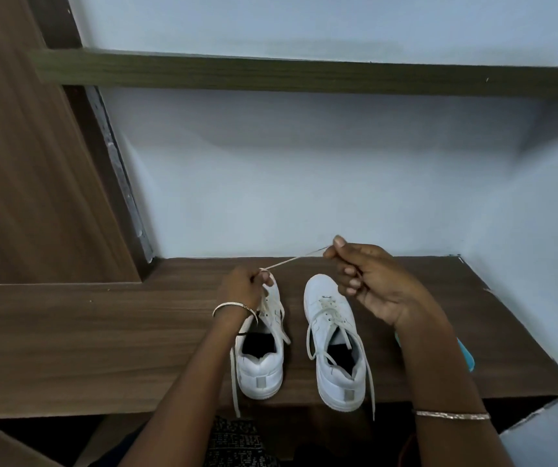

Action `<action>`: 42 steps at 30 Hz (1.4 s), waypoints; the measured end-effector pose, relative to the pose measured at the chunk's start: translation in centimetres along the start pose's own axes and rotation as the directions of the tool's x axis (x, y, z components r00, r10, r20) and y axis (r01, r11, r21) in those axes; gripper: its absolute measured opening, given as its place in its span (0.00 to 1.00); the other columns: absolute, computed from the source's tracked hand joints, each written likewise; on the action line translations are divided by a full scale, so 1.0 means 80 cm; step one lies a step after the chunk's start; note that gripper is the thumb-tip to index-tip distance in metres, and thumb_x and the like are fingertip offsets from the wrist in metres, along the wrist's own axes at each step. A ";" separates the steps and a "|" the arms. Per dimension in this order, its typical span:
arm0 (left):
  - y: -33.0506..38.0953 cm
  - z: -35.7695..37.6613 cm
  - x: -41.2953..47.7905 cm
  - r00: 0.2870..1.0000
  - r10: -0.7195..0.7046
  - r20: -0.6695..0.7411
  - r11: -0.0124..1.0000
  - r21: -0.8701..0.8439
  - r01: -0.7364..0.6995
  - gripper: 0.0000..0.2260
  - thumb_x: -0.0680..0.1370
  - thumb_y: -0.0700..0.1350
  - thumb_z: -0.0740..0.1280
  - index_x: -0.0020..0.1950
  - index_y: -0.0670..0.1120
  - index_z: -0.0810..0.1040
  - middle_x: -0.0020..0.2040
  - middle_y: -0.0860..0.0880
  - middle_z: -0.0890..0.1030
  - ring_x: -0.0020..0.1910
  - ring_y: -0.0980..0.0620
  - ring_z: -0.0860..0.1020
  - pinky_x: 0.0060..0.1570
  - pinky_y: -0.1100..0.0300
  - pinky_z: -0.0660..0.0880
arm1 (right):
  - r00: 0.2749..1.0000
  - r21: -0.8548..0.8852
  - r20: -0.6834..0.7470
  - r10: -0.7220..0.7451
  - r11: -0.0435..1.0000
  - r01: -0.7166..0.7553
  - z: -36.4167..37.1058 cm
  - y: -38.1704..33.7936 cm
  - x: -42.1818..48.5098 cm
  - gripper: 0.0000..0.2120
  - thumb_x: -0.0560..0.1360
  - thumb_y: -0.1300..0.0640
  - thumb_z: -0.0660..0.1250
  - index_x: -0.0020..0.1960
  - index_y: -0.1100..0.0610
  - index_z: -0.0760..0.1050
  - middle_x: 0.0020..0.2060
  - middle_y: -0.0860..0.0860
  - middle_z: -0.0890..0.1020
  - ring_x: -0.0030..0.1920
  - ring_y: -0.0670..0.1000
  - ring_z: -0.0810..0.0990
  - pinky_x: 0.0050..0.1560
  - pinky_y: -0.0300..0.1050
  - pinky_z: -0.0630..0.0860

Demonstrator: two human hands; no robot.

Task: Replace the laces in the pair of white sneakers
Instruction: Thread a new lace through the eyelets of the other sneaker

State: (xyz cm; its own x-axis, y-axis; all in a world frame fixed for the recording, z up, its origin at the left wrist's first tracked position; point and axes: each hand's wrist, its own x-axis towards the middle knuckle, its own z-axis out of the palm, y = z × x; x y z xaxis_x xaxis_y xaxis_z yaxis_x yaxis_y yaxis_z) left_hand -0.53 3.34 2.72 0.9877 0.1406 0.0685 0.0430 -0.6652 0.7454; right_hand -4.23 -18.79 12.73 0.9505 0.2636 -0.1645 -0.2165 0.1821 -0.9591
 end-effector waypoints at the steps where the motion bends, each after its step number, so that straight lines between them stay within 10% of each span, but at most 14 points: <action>1: -0.008 0.000 0.001 0.998 -0.054 -0.012 0.998 0.011 0.054 0.15 0.81 0.47 0.63 0.36 0.53 0.81 0.30 0.55 0.78 0.31 0.53 0.75 0.33 0.61 0.65 | 1.000 0.070 -0.022 0.004 0.998 -0.002 -0.005 0.000 0.002 0.13 0.80 0.52 0.64 0.46 0.62 0.79 0.26 0.48 0.66 0.24 0.45 0.62 0.25 0.37 0.64; 7: -0.034 0.009 0.006 0.994 -0.112 0.015 0.993 0.039 0.111 0.10 0.79 0.50 0.66 0.41 0.52 0.85 0.37 0.49 0.83 0.40 0.48 0.80 0.39 0.59 0.69 | 1.000 0.235 0.017 0.001 0.972 -0.005 -0.019 0.017 0.012 0.12 0.81 0.56 0.64 0.57 0.60 0.82 0.36 0.50 0.79 0.35 0.46 0.75 0.35 0.39 0.75; 11: -0.048 0.004 0.002 0.978 -0.196 -0.074 0.952 -0.253 0.172 0.05 0.77 0.40 0.70 0.51 0.46 0.83 0.40 0.49 0.82 0.40 0.51 0.79 0.41 0.62 0.73 | 0.975 0.267 -0.170 -0.146 0.945 0.189 -0.018 0.028 0.020 0.12 0.79 0.53 0.65 0.59 0.51 0.83 0.44 0.43 0.79 0.39 0.43 0.73 0.42 0.41 0.69; 17: -0.051 -0.007 -0.028 0.834 -0.413 -0.366 0.885 -0.377 0.273 0.18 0.74 0.34 0.59 0.35 0.53 0.80 0.37 0.50 0.83 0.37 0.44 0.81 0.41 0.54 0.77 | 0.891 0.402 -0.354 -0.284 0.814 0.419 -0.001 0.048 0.039 0.09 0.81 0.56 0.64 0.54 0.58 0.81 0.37 0.46 0.80 0.35 0.43 0.73 0.37 0.34 0.72; 29: -0.058 0.054 -0.017 0.943 -0.223 -0.247 0.970 0.041 0.240 0.12 0.75 0.53 0.67 0.54 0.51 0.83 0.54 0.51 0.82 0.54 0.46 0.80 0.54 0.50 0.76 | 0.962 0.209 -0.257 -0.094 0.966 0.150 0.054 0.191 0.117 0.09 0.78 0.63 0.68 0.52 0.70 0.79 0.46 0.64 0.85 0.46 0.59 0.86 0.47 0.44 0.83; 42: -0.054 0.037 -0.005 0.928 -0.354 -0.118 0.923 0.118 0.367 0.12 0.71 0.56 0.70 0.43 0.48 0.84 0.39 0.48 0.82 0.46 0.44 0.81 0.40 0.58 0.71 | 0.895 -0.231 -0.379 -0.236 0.960 0.155 0.064 0.229 0.158 0.03 0.70 0.66 0.76 0.43 0.62 0.83 0.34 0.53 0.86 0.36 0.51 0.85 0.41 0.41 0.82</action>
State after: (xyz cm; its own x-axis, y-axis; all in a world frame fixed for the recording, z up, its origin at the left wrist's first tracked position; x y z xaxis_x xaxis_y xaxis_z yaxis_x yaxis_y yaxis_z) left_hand -0.66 3.99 -2.51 0.8834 0.4523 -0.1223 0.4199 -0.6486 0.6348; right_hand 2.64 -7.25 -5.77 0.9861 -0.1658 -0.0083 -0.0089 -0.0032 -1.0000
